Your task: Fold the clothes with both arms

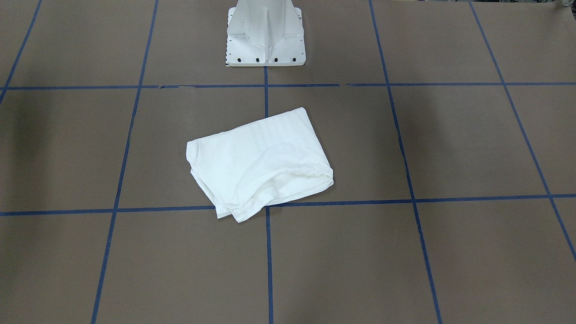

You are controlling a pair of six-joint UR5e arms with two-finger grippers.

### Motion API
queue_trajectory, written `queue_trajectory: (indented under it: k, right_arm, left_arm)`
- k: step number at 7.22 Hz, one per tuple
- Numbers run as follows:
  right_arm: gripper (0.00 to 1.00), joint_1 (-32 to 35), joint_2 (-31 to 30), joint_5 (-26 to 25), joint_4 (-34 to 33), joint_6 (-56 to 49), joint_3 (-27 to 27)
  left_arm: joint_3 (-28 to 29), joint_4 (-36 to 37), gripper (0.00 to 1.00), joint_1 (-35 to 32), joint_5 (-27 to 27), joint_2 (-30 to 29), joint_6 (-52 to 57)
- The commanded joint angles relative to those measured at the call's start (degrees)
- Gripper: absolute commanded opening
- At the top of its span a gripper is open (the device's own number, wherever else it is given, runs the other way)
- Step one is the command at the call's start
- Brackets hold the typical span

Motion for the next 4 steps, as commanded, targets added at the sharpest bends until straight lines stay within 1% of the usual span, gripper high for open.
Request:
queue_trajectory:
  k: [1, 4]
  right_arm:
    - [1.0, -0.01, -0.24, -0.07, 0.16, -0.11, -1.38]
    - [1.0, -0.1, -0.24, -0.16, 0.25, -0.37, -1.65]
  left_arm:
    - [0.14, -0.03, 1.0, 0.04, 0.04, 0.31, 0.04]
    - [-0.21, -0.12, 1.0, 0.04, -0.05, -0.04, 0.22]
